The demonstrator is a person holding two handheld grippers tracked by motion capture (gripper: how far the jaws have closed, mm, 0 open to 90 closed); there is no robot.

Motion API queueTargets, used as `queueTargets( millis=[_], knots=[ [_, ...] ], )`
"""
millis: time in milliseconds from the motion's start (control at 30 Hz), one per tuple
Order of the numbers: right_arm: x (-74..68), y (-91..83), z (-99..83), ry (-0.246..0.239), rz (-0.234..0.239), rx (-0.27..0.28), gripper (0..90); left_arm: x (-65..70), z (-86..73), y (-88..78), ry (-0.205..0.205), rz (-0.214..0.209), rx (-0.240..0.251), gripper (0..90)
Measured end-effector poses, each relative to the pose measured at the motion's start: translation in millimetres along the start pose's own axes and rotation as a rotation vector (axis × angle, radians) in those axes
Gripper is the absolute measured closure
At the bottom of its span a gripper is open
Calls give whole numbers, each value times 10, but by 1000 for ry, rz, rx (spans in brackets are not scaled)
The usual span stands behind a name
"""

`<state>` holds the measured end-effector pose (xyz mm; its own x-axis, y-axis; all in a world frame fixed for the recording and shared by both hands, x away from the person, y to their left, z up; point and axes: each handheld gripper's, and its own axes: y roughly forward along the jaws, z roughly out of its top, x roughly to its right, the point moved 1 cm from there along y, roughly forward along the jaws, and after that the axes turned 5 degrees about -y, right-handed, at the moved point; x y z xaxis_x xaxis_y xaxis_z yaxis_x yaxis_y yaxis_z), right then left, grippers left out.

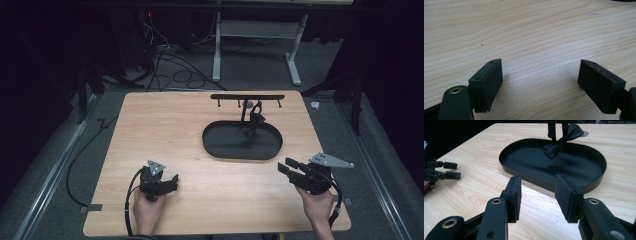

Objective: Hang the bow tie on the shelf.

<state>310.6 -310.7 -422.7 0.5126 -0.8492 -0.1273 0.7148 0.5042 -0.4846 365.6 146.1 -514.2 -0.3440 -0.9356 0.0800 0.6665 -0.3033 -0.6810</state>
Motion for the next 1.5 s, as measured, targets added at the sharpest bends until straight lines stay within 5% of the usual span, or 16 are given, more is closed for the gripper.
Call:
queueTargets(
  millis=[1500],
  knots=[
    [-94,566,-376,7,12,-147,583,-1,0,-1,1,0,-1,203]
  ],
)
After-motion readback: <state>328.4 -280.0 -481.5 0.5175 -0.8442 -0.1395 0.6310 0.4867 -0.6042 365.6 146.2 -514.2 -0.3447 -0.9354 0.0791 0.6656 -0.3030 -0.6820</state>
